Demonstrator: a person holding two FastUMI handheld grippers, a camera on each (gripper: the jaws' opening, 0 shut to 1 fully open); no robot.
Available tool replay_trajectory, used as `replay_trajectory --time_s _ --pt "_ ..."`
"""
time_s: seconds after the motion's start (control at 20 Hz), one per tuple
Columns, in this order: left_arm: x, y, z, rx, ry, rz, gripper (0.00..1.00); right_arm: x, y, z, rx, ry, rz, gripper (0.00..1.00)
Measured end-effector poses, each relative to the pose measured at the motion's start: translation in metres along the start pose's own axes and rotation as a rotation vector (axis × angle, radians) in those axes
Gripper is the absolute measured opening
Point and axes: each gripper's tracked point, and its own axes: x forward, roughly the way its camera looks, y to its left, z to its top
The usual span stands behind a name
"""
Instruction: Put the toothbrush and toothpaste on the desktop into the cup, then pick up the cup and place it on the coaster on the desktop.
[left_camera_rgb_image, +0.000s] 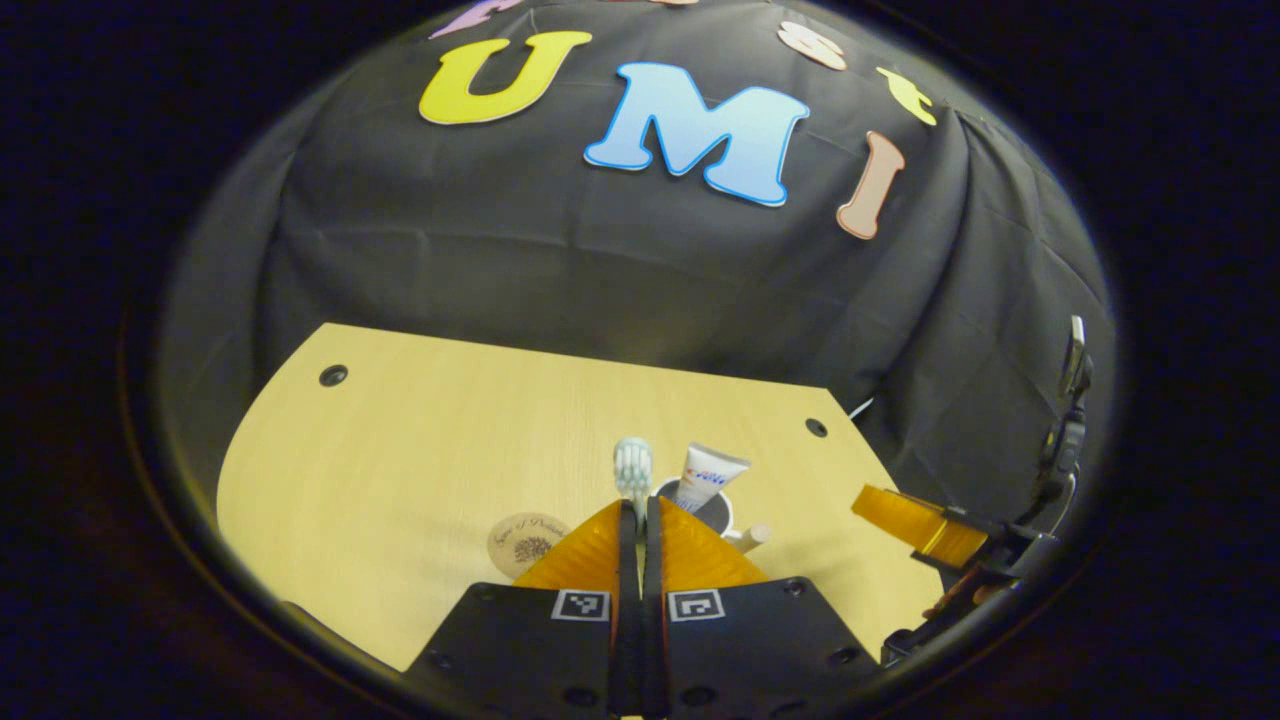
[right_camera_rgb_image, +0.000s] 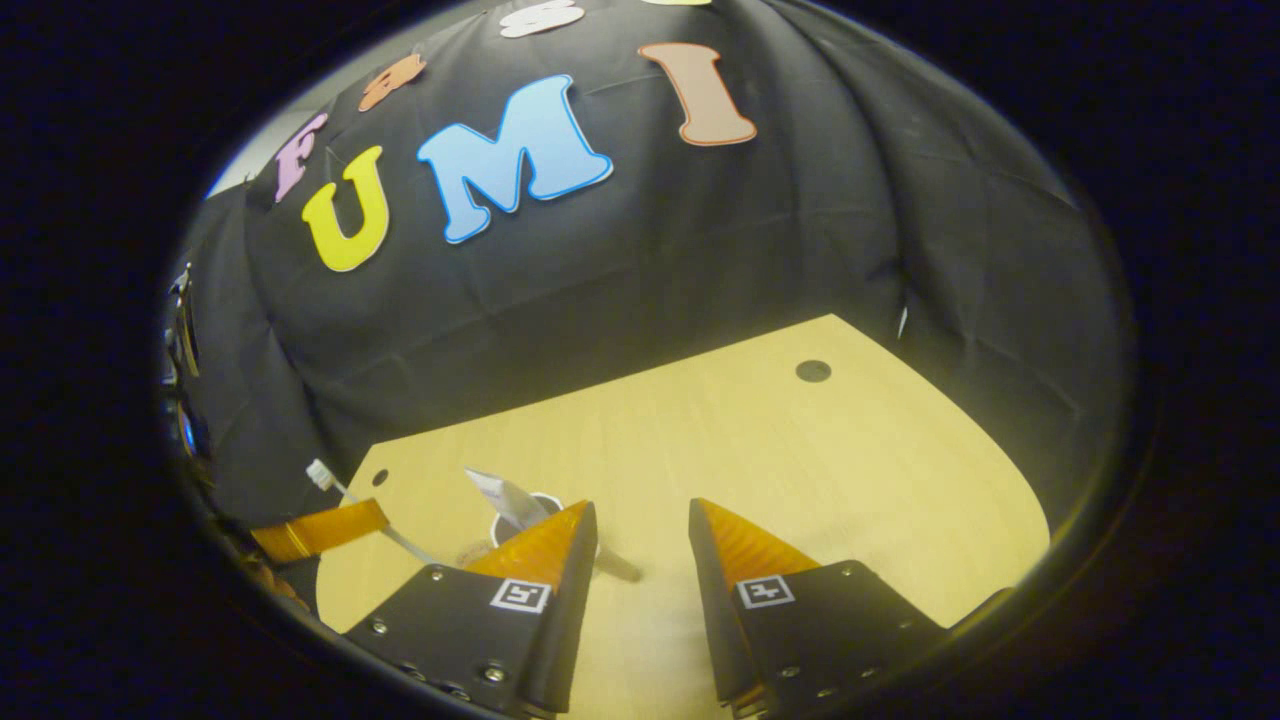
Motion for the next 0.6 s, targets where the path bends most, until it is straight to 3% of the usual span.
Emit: replay_trajectory --time_s 0.3,0.6 --pt "0.028 -0.032 0.022 0.05 -0.049 -0.025 0.07 -0.007 -0.043 -0.008 0.053 0.021 -0.047 0.53" --pt "0.025 -0.052 0.048 0.093 -0.127 -0.03 0.07 0.0 -0.065 -0.002 0.091 0.024 -0.058 0.53"
